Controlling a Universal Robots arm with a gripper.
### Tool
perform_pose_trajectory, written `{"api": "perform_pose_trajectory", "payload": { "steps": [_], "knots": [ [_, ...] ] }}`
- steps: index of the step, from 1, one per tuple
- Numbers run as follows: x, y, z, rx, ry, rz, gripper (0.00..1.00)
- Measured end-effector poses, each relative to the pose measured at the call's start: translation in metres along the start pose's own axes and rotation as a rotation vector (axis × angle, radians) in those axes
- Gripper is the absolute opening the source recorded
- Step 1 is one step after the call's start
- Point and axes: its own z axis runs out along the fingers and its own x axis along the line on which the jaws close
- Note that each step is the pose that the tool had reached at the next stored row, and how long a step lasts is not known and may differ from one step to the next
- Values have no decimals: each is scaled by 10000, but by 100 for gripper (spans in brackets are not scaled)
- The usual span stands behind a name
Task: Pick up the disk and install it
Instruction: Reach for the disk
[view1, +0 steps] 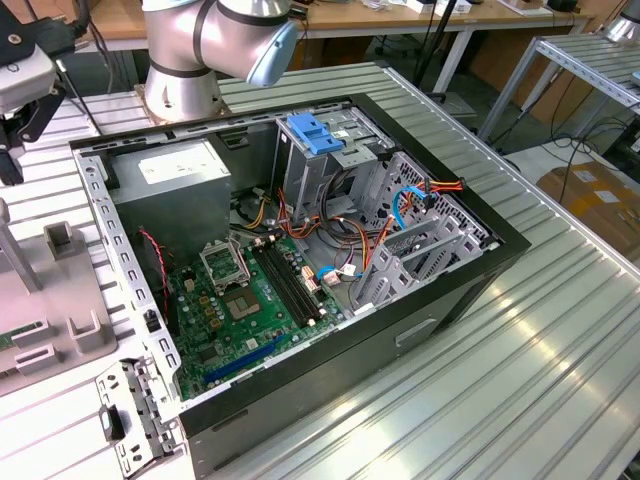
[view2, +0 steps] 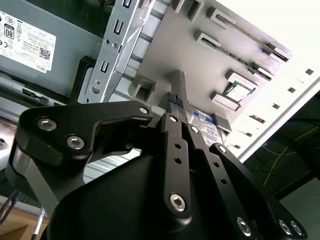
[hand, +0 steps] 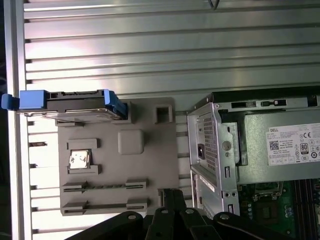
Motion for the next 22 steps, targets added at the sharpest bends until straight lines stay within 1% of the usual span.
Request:
{"api": "perform_pose_trajectory", "payload": {
  "steps": [11, 17, 22],
  "knots": [
    [90, -7, 4, -1, 0, 0, 11],
    [129, -10, 6, 0, 0, 0, 11],
    [177, -14, 9, 0, 0, 0, 11]
  ]
}}
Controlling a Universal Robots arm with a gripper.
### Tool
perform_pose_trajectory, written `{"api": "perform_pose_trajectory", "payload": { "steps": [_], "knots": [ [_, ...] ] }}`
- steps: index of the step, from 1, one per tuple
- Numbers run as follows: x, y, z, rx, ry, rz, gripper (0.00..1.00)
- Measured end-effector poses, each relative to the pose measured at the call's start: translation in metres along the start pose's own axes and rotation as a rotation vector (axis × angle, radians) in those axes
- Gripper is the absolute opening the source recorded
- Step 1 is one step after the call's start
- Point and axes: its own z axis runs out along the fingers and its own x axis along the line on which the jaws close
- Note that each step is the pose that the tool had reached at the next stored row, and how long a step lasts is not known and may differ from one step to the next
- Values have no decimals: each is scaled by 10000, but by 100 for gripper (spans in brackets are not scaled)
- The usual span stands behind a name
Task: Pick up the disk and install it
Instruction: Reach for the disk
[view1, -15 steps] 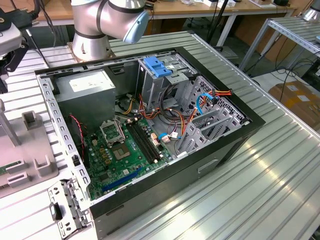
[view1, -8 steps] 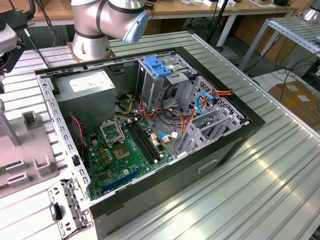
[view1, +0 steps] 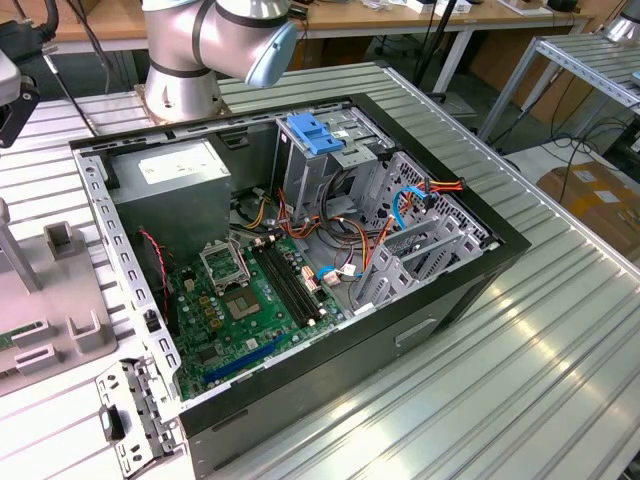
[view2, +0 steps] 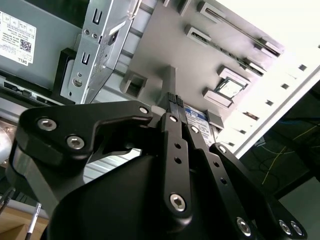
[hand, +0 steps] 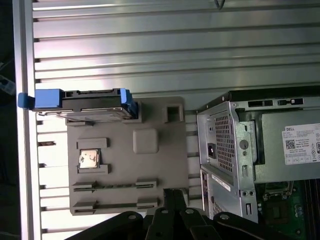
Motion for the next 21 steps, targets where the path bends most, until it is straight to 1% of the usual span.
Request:
{"api": "perform_pose_trajectory", "payload": {
  "steps": [4, 8, 17, 21],
  "knots": [
    [26, -2, 2, 0, 0, 0, 11],
    [70, -5, 4, 0, 0, 0, 11],
    [125, -10, 8, 0, 0, 0, 11],
    [167, -13, 13, 0, 0, 0, 11]
  ]
}}
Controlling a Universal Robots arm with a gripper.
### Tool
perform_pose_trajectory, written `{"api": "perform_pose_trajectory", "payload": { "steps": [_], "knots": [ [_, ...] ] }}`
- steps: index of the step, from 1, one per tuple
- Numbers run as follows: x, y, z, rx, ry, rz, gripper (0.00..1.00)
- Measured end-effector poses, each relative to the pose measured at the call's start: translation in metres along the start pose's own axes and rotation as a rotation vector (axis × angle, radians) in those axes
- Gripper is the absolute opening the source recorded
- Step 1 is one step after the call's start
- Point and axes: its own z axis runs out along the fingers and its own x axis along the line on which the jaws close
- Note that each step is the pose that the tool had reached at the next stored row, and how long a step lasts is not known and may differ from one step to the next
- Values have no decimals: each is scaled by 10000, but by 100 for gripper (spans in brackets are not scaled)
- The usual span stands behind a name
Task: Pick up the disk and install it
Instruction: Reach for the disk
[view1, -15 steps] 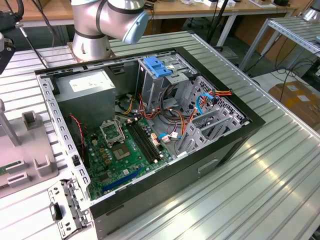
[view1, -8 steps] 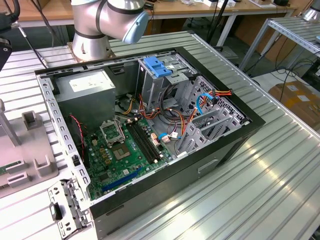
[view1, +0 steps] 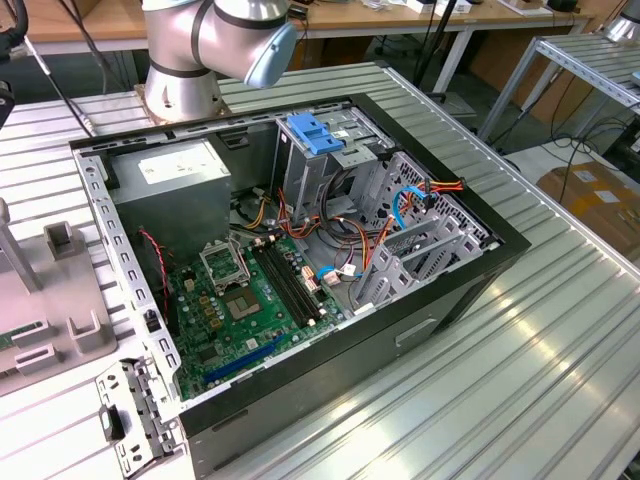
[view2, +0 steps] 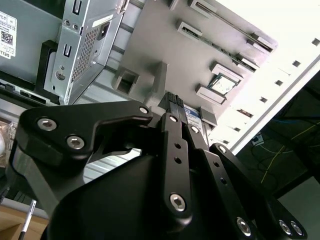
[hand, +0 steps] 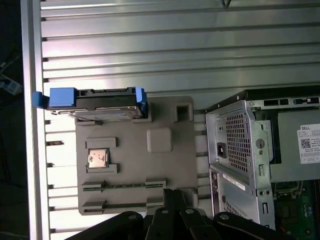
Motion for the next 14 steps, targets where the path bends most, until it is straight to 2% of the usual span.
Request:
{"api": "perform_pose_trajectory", "payload": {
  "steps": [6, 14],
  "knots": [
    [71, 0, 8, 0, 0, 0, 11],
    [140, 38, 24, 0, 1, 1, 11]
  ]
}}
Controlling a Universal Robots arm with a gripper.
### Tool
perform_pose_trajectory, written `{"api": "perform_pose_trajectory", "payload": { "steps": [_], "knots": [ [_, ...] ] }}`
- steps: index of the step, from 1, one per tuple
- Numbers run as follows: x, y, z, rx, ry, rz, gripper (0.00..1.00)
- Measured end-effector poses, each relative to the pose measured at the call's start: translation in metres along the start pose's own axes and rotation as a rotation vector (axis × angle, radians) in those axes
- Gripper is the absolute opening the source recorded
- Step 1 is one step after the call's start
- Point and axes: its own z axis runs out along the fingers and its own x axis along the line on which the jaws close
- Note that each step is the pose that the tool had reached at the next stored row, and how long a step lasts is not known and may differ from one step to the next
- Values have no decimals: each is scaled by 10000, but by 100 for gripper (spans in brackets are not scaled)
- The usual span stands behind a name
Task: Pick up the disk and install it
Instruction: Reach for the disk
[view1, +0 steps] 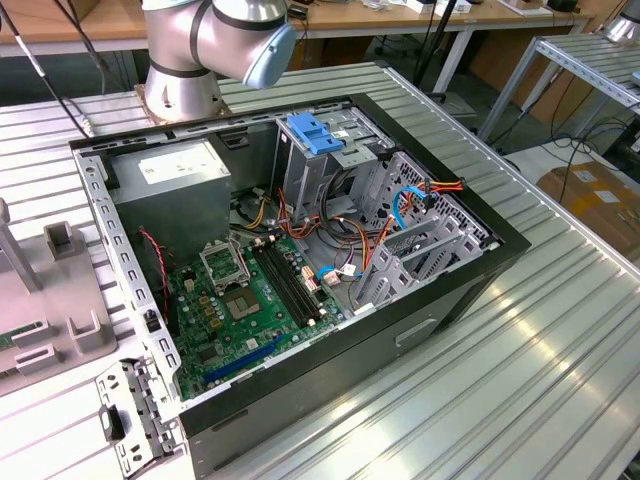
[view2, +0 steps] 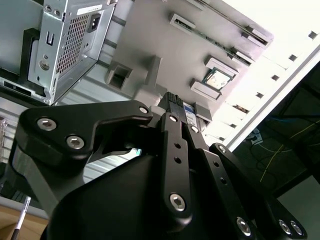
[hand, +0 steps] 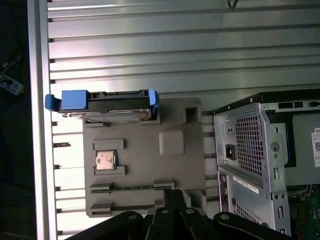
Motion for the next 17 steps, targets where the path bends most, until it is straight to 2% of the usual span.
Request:
{"api": "perform_pose_trajectory", "payload": {
  "steps": [17],
  "knots": [
    [135, 33, 44, 0, -1, -1, 11]
  ]
}}
